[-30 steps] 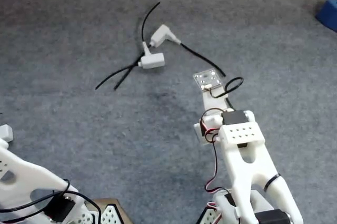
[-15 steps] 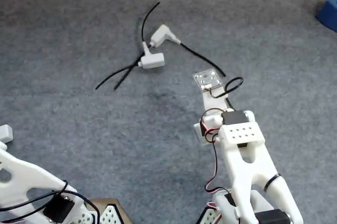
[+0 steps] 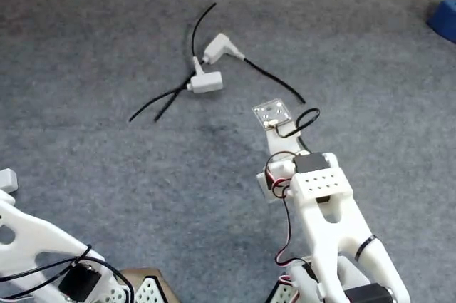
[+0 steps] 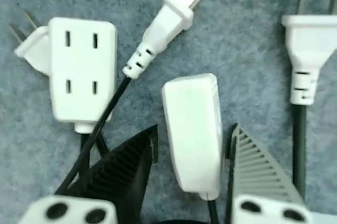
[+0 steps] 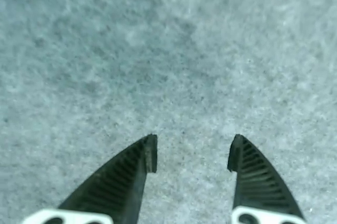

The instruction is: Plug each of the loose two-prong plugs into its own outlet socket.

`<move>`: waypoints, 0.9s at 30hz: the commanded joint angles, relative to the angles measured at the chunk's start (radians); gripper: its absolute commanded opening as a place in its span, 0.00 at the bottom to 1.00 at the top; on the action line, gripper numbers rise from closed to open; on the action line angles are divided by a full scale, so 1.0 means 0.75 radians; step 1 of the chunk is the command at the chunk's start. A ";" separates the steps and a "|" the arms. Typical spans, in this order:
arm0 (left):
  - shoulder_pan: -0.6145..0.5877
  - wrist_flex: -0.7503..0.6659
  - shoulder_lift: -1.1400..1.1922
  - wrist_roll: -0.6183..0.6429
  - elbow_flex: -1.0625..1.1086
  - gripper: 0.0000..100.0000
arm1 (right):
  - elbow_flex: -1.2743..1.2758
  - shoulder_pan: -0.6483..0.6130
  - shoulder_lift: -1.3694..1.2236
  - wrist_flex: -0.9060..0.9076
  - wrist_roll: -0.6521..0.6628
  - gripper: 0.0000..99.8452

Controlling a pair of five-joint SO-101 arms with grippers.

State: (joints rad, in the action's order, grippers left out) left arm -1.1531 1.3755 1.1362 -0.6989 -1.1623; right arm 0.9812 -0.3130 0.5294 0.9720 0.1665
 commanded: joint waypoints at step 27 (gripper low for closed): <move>1.226 0.532 -1.419 -0.106 1.179 0.12 | -0.142 0.494 0.054 0.152 -0.043 0.22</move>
State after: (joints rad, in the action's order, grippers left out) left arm -0.4166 1.7607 0.3429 -0.7910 -0.5501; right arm 0.9244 -0.0414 0.5416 1.0825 0.1864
